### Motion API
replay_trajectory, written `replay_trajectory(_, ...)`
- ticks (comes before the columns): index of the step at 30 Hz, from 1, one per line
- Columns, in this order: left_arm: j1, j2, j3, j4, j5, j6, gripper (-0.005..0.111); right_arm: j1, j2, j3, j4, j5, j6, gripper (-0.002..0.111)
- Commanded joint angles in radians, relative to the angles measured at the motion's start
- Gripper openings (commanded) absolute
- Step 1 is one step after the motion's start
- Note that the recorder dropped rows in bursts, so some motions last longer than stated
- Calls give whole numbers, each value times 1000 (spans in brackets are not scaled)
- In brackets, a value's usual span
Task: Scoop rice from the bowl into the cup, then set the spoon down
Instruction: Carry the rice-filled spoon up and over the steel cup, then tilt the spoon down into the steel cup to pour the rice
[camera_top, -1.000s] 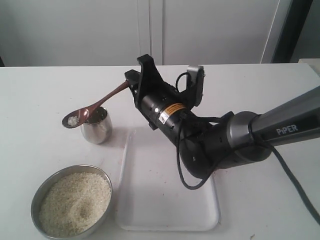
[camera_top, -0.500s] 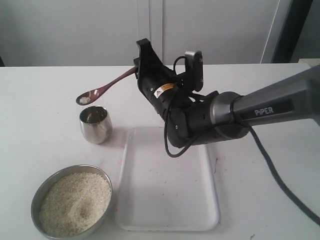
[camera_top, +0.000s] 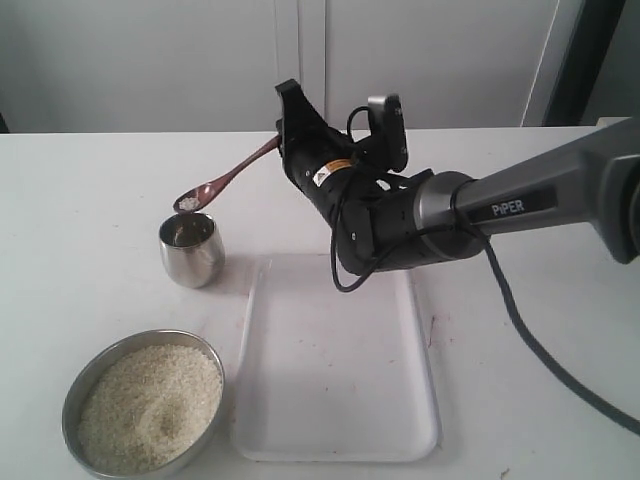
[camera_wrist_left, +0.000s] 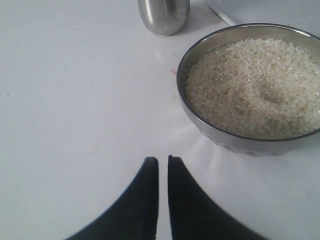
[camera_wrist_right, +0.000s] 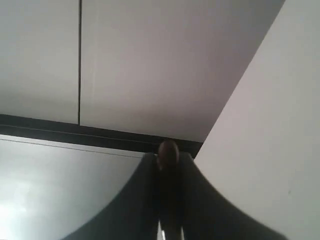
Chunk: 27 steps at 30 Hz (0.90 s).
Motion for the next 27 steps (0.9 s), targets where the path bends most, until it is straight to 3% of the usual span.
replay_trajectory(1, 4, -3, 5, -7, 3, 4, 14, -5, 1, -30, -15, 28, -113, 0)
replay_trajectory(18, 4, -3, 5, -7, 3, 4, 14, -5, 1, -72, -11, 90, -311, 0)
replay_trajectory(27, 4, -3, 5, -7, 3, 4, 14, -5, 1, -72, -11, 88, -311, 0)
